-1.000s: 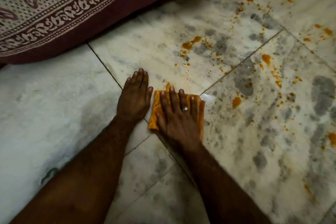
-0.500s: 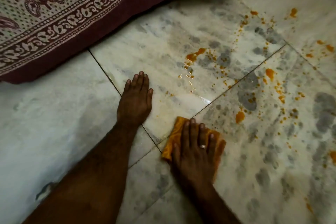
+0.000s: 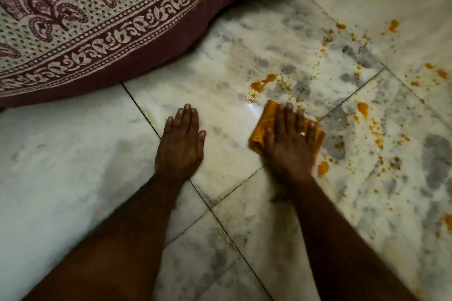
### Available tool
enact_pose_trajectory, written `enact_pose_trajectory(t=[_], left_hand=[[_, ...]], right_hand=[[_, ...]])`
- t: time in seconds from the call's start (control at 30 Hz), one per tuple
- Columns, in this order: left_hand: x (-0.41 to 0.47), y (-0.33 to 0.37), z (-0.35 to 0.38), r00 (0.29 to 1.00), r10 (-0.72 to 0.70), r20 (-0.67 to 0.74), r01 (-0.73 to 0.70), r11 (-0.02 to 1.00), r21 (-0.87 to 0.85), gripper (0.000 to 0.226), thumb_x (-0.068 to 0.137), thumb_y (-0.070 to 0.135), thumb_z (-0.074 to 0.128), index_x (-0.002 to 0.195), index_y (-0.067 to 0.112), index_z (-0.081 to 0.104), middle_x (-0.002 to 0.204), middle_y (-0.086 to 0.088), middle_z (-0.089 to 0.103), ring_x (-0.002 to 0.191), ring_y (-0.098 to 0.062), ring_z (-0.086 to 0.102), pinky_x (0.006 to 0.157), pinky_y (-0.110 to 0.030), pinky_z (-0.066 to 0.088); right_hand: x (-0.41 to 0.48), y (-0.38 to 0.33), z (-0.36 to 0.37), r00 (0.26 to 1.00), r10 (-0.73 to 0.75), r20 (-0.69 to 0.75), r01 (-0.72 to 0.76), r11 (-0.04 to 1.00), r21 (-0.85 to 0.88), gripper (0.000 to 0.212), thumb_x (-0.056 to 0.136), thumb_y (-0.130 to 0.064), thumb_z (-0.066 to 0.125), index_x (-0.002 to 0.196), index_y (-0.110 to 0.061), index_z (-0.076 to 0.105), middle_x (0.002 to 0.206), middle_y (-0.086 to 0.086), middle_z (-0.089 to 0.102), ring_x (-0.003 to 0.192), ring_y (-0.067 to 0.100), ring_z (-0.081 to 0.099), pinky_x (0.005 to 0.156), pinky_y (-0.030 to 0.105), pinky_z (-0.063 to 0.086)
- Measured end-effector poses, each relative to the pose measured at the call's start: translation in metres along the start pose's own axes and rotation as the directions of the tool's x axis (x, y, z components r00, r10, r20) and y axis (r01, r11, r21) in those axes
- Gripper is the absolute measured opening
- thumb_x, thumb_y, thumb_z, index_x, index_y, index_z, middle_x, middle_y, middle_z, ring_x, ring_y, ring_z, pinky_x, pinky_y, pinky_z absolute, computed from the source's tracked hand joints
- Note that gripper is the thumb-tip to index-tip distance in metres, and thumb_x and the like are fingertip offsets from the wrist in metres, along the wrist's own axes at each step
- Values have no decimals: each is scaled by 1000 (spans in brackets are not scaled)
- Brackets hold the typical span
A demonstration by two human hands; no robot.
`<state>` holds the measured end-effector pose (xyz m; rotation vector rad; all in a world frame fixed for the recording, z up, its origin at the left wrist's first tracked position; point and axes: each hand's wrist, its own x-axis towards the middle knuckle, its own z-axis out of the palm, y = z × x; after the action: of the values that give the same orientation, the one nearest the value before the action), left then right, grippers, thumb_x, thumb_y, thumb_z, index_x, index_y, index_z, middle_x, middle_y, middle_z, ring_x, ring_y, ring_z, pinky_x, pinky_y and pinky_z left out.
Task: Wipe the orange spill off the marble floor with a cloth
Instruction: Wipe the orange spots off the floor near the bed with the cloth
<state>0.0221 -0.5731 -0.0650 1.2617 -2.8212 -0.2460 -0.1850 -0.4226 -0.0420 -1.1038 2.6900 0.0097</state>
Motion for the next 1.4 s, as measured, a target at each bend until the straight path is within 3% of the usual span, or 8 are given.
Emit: enact_pose_trajectory(t=[0.17, 0.3, 0.4, 0.6, 0.73, 0.87, 1.1, 1.4], left_hand=[[-1, 2, 2, 1000, -19, 3, 19, 1000, -4, 65, 104, 40, 18, 159, 6, 18, 166, -15, 18, 154, -27, 17, 126, -44, 15], [0, 2, 3, 1000, -5, -4, 5, 1000, -3, 64, 104, 38, 20, 158, 3, 22, 165, -17, 22, 154, -30, 20, 125, -46, 18], [-1, 2, 2, 1000, 3, -3, -3, 1000, -3, 63, 105, 37, 21, 157, 2, 23, 164, -19, 24, 153, -31, 21, 125, -46, 17], [1, 1, -2, 999, -3, 34, 4, 1000, -16, 63, 105, 37, 19, 157, 2, 22, 164, -19, 22, 153, -31, 20, 126, -45, 14], [1, 3, -2, 1000, -4, 16, 4, 999, -33, 63, 104, 36, 23, 157, 1, 24, 164, -19, 24, 152, -32, 23, 125, -46, 17], [0, 3, -2, 1000, -7, -12, 7, 1000, -30, 62, 105, 35, 25, 156, 1, 25, 164, -19, 24, 153, -32, 22, 125, -47, 19], [-1, -1, 6, 997, 28, -70, -26, 999, 30, 59, 107, 32, 28, 156, 0, 25, 164, -20, 23, 153, -32, 22, 124, -49, 21], [2, 3, -3, 997, 31, -71, -28, 999, 44, 59, 106, 31, 32, 157, 1, 23, 164, -19, 24, 153, -32, 22, 122, -51, 26]], right_hand=[[-94, 21, 17, 977, 212, -35, -210, 977, 35, 71, 103, -53, 16, 164, -21, 0, 173, 4, 3, 159, 27, 5, 126, 55, 5], [-138, -40, 32, 998, -5, -56, 5, 1000, 6, 69, 101, -48, 32, 161, -13, 27, 169, 10, 22, 155, 34, 24, 123, 61, 17], [-105, -68, 34, 982, -174, -69, 173, 985, -22, 69, 103, -50, 33, 162, -16, 23, 170, 8, 19, 157, 32, 17, 123, 59, 19], [-23, -59, 12, 960, -280, 22, 281, 956, -80, 68, 105, -52, 25, 164, -21, 12, 172, 3, 11, 158, 26, 10, 126, 55, 10], [-30, -30, 14, 991, -130, -30, 129, 991, -45, 70, 104, -52, 22, 164, -19, 8, 172, 4, 9, 159, 25, 8, 128, 51, 6], [-83, -31, 26, 992, 63, -106, -64, 998, -1, 73, 102, -50, 30, 163, -12, 17, 171, 10, 13, 157, 32, 16, 124, 57, 18], [-49, -85, 31, 946, -299, -124, 305, 952, 29, 68, 103, -49, 39, 164, -27, 17, 172, 7, 12, 159, 29, 8, 121, 61, 23], [27, -33, 10, 964, -215, -155, 215, 976, -21, 66, 104, -50, 35, 163, -22, 22, 170, 9, 19, 157, 30, 17, 124, 56, 17]])
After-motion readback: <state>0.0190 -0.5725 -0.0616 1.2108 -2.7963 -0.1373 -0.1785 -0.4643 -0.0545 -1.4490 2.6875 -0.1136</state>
